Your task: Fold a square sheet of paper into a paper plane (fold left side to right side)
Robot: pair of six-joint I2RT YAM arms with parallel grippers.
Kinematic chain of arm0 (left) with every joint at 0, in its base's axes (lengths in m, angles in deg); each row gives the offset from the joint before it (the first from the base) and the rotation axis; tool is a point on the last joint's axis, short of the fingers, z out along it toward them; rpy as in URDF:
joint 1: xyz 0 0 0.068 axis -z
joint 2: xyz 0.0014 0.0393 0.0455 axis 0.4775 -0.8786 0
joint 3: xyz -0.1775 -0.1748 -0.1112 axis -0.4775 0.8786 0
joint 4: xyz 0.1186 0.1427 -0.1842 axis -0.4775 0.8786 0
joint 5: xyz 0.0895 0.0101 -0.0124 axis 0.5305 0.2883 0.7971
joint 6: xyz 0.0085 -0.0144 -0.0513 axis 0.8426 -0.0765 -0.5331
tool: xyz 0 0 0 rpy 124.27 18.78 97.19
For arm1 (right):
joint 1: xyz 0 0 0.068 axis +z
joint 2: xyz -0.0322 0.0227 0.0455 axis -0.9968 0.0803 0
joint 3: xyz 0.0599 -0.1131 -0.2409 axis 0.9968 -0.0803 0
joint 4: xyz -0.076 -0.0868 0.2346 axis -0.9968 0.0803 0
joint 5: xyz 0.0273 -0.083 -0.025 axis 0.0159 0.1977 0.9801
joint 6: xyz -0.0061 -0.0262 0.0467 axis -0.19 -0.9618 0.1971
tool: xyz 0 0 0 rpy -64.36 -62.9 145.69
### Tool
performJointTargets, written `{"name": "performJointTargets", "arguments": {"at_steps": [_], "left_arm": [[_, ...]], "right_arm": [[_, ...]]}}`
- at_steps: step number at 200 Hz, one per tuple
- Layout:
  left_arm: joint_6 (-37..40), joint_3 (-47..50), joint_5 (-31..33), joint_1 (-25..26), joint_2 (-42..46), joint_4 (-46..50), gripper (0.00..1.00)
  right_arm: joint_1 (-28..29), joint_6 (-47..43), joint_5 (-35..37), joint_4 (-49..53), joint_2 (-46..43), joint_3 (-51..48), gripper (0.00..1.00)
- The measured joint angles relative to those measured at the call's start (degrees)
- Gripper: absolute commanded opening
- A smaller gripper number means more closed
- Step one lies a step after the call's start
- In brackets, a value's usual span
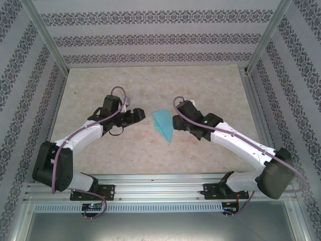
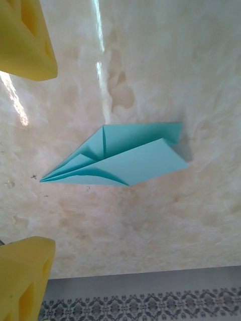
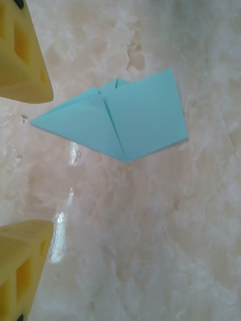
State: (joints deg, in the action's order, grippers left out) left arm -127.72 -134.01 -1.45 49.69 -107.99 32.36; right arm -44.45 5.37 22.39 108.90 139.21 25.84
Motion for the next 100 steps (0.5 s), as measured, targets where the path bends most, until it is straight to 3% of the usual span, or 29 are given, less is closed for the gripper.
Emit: {"name": "performJointTargets", "arguments": {"at_steps": [42, 79, 100], "left_arm": [[-4.2, -5.9, -0.7, 5.8, -14.8, -7.1, 0.76], [-5.9, -12.2, -1.0, 6.8, -25.2, -10.5, 0.63], [-6.8, -14.3, -1.4, 6.8, -29.0, -11.3, 0.47]], "right_arm": [[-13.6, 1.7, -13.0, -11.0, -7.0, -13.7, 0.65], [-20.1, 3.1, -21.7, -16.7, -10.8, -19.9, 0.65], [-21.7, 3.2, -25.0, -17.8, -11.9, -21.1, 0.64]]}}
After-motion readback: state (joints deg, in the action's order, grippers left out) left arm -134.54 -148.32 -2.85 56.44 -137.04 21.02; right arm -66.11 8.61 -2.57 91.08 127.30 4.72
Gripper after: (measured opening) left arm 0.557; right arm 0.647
